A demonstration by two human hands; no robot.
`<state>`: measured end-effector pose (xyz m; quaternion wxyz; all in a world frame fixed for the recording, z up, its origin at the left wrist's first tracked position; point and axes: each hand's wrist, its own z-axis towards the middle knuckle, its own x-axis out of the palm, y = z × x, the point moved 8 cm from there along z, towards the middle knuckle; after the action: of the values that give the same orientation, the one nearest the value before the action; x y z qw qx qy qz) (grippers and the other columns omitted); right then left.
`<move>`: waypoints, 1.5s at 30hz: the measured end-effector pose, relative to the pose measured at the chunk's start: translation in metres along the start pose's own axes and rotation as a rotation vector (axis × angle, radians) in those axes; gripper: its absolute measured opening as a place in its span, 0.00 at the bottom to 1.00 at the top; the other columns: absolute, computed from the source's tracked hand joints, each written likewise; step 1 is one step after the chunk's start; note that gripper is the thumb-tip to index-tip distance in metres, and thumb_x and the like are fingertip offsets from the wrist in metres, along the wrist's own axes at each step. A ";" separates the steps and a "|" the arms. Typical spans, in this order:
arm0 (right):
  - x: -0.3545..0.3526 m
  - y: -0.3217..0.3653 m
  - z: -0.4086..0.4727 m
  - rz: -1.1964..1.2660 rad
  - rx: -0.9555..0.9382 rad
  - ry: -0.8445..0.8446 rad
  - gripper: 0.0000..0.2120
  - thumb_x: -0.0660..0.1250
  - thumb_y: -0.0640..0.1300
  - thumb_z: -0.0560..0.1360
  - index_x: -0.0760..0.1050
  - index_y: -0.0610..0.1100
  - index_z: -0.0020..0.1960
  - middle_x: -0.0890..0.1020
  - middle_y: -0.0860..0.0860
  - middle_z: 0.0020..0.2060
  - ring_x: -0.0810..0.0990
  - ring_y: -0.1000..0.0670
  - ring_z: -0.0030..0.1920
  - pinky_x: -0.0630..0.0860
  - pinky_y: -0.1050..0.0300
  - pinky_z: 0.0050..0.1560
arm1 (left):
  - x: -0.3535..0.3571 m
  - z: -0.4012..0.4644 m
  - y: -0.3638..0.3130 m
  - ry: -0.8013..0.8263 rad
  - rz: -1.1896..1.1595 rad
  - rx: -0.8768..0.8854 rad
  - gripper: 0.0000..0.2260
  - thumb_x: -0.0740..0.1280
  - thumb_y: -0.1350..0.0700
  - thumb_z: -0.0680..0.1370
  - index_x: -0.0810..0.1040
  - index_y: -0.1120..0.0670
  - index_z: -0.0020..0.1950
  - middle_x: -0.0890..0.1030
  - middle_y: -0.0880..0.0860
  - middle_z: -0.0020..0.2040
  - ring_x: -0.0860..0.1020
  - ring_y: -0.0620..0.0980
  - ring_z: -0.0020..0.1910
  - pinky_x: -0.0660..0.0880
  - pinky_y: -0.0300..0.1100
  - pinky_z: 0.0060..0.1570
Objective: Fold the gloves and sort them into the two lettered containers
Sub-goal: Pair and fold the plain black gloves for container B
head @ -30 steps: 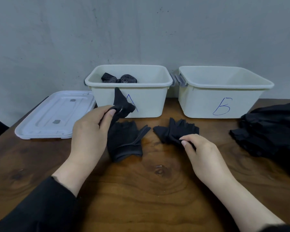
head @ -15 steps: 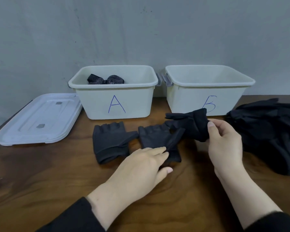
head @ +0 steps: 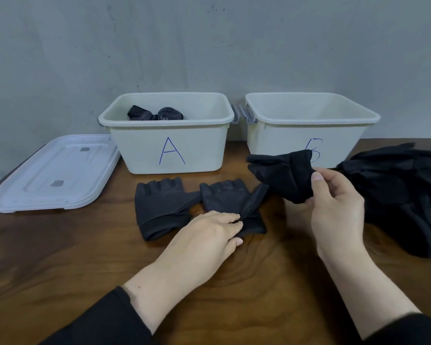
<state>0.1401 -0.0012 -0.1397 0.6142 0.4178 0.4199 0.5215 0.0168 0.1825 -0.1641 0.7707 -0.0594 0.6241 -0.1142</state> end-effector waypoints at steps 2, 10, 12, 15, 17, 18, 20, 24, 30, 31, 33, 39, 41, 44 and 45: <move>-0.002 0.006 -0.002 0.051 -0.013 -0.020 0.08 0.63 0.47 0.84 0.80 0.51 0.57 0.84 0.55 0.47 0.82 0.53 0.48 0.79 0.63 0.46 | 0.001 -0.001 0.002 -0.001 -0.010 -0.007 0.21 0.57 0.46 0.84 0.66 0.47 0.77 0.64 0.42 0.77 0.61 0.41 0.76 0.51 0.32 0.72; -0.001 0.029 -0.010 0.128 -0.069 -0.012 0.07 0.62 0.46 0.84 0.78 0.54 0.55 0.82 0.65 0.41 0.81 0.62 0.46 0.79 0.66 0.47 | -0.006 -0.005 0.004 -0.080 -0.101 -0.032 0.22 0.57 0.42 0.83 0.69 0.46 0.75 0.67 0.42 0.76 0.62 0.40 0.74 0.52 0.32 0.71; 0.001 0.036 -0.011 0.138 -0.073 -0.009 0.08 0.63 0.46 0.84 0.78 0.56 0.53 0.83 0.63 0.41 0.81 0.58 0.45 0.79 0.65 0.47 | -0.015 -0.006 0.008 -0.150 -0.131 -0.052 0.20 0.57 0.42 0.83 0.72 0.46 0.73 0.70 0.42 0.73 0.65 0.39 0.72 0.53 0.30 0.70; 0.007 0.046 -0.012 0.152 -0.064 -0.002 0.06 0.63 0.48 0.83 0.79 0.55 0.53 0.83 0.59 0.44 0.80 0.50 0.45 0.79 0.55 0.50 | -0.026 -0.008 0.013 -0.238 -0.140 -0.075 0.17 0.59 0.43 0.83 0.79 0.47 0.66 0.79 0.44 0.65 0.73 0.41 0.65 0.67 0.41 0.70; 0.012 0.052 -0.013 0.195 -0.024 0.003 0.07 0.63 0.48 0.84 0.80 0.52 0.54 0.83 0.58 0.42 0.79 0.50 0.41 0.78 0.55 0.48 | -0.036 -0.011 0.020 -0.335 -0.158 -0.119 0.16 0.59 0.44 0.82 0.81 0.48 0.63 0.81 0.43 0.60 0.76 0.41 0.60 0.74 0.45 0.63; 0.017 0.053 -0.015 0.265 0.029 0.016 0.07 0.62 0.47 0.84 0.80 0.49 0.54 0.84 0.55 0.43 0.79 0.50 0.40 0.78 0.57 0.47 | -0.042 -0.013 0.024 -0.382 -0.187 -0.153 0.16 0.59 0.44 0.82 0.79 0.47 0.65 0.81 0.43 0.59 0.75 0.40 0.59 0.74 0.45 0.62; 0.032 0.055 -0.020 0.502 0.175 0.062 0.08 0.61 0.43 0.84 0.79 0.44 0.54 0.85 0.48 0.45 0.80 0.50 0.40 0.80 0.58 0.47 | -0.049 -0.016 0.031 -0.429 -0.275 -0.225 0.19 0.57 0.43 0.83 0.72 0.44 0.72 0.80 0.41 0.59 0.74 0.38 0.60 0.71 0.38 0.62; 0.059 0.041 -0.038 0.678 0.381 0.151 0.07 0.59 0.42 0.85 0.75 0.41 0.55 0.86 0.43 0.51 0.87 0.47 0.50 0.82 0.52 0.52 | -0.047 -0.016 0.037 -0.374 -0.374 -0.297 0.25 0.54 0.38 0.80 0.54 0.35 0.78 0.77 0.36 0.63 0.69 0.32 0.60 0.64 0.34 0.63; 0.045 -0.004 -0.069 -0.068 0.352 0.358 0.10 0.68 0.46 0.80 0.82 0.42 0.43 0.80 0.48 0.32 0.74 0.49 0.31 0.69 0.54 0.33 | -0.049 -0.016 0.045 -0.375 -0.266 -0.288 0.21 0.56 0.43 0.82 0.67 0.42 0.75 0.78 0.39 0.62 0.72 0.38 0.62 0.66 0.43 0.67; 0.042 -0.004 -0.067 -0.110 0.331 0.389 0.11 0.69 0.47 0.79 0.83 0.44 0.41 0.78 0.49 0.29 0.72 0.50 0.30 0.68 0.55 0.32 | -0.046 -0.014 0.044 -0.336 -0.234 -0.267 0.20 0.57 0.44 0.83 0.68 0.43 0.75 0.78 0.40 0.62 0.72 0.40 0.63 0.66 0.44 0.68; 0.041 0.003 -0.064 -0.228 0.261 0.468 0.13 0.69 0.50 0.78 0.83 0.46 0.38 0.77 0.51 0.26 0.71 0.53 0.28 0.68 0.56 0.32 | -0.036 -0.009 0.038 -0.234 -0.127 -0.201 0.20 0.57 0.44 0.83 0.67 0.42 0.76 0.75 0.40 0.64 0.70 0.41 0.64 0.64 0.43 0.67; 0.034 -0.005 -0.048 -0.073 0.343 0.335 0.18 0.71 0.57 0.76 0.71 0.52 0.61 0.85 0.50 0.44 0.86 0.46 0.38 0.81 0.53 0.35 | -0.016 -0.001 0.031 -0.154 0.055 -0.149 0.21 0.59 0.44 0.82 0.66 0.41 0.76 0.75 0.42 0.58 0.72 0.45 0.57 0.66 0.44 0.62; 0.042 -0.001 -0.044 -0.129 0.284 0.398 0.15 0.71 0.49 0.78 0.74 0.53 0.63 0.85 0.49 0.44 0.85 0.46 0.36 0.82 0.53 0.36 | -0.015 0.001 0.031 -0.158 0.086 -0.164 0.20 0.57 0.43 0.83 0.67 0.41 0.75 0.77 0.43 0.56 0.73 0.45 0.55 0.67 0.45 0.61; 0.055 0.017 -0.039 -0.103 0.215 0.448 0.07 0.69 0.40 0.79 0.80 0.49 0.56 0.86 0.49 0.43 0.82 0.52 0.34 0.79 0.60 0.36 | -0.024 0.005 0.029 -0.228 0.005 -0.192 0.18 0.58 0.48 0.83 0.71 0.43 0.74 0.81 0.42 0.57 0.74 0.45 0.58 0.66 0.45 0.62; 0.058 0.024 -0.036 -0.055 0.201 0.436 0.06 0.69 0.39 0.79 0.80 0.48 0.54 0.86 0.50 0.43 0.83 0.54 0.34 0.79 0.63 0.36 | -0.030 0.005 0.028 -0.267 -0.075 -0.201 0.17 0.60 0.51 0.83 0.72 0.45 0.73 0.80 0.42 0.61 0.74 0.44 0.62 0.64 0.43 0.64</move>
<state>0.1052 0.0612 -0.1319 0.4784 0.3425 0.6036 0.5381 0.0193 0.2169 -0.1415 0.8320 -0.1742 0.5220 -0.0710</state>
